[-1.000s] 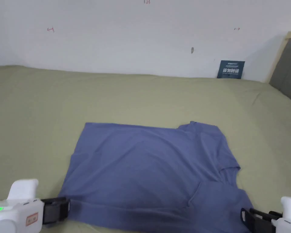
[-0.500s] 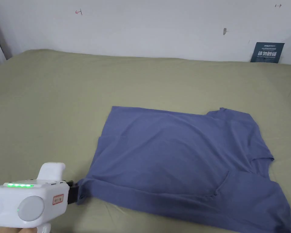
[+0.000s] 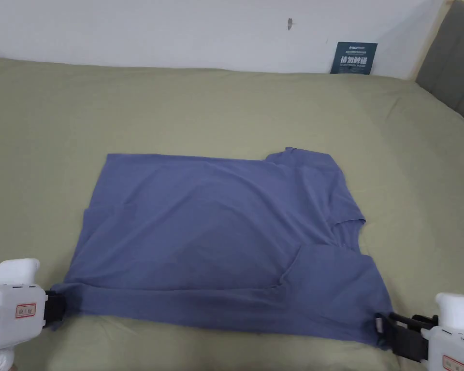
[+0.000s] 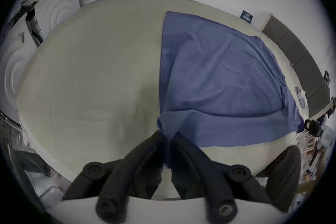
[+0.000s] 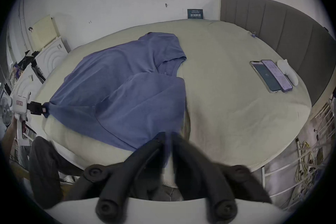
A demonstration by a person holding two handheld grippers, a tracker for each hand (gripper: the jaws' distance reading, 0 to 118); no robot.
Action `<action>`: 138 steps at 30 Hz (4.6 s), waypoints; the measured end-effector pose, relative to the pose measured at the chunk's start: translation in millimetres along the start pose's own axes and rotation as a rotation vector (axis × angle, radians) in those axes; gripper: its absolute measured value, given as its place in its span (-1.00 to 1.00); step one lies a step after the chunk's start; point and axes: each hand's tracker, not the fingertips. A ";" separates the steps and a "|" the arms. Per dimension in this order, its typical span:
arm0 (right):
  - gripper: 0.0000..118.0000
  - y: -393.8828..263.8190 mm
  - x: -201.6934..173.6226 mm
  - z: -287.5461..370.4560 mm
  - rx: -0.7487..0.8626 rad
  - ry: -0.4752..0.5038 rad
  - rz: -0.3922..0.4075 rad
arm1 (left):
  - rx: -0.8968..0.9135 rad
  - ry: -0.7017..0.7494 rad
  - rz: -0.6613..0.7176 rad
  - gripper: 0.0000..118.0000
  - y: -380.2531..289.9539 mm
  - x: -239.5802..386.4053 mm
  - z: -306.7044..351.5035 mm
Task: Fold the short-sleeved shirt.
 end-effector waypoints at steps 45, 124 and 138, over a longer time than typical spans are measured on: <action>0.22 170.5 -0.1 -125.0 -0.061 0.022 0.011 | 0.034 -0.001 0.035 0.87 158.7 1.4 -65.1; -0.94 140.9 -4.4 -57.1 0.004 -0.018 -0.033 | 0.053 0.034 -0.022 -1.00 144.9 4.4 -37.1; -0.94 166.6 18.6 -146.4 -0.095 -0.060 0.023 | -0.078 0.133 -0.063 0.69 213.2 20.8 -154.9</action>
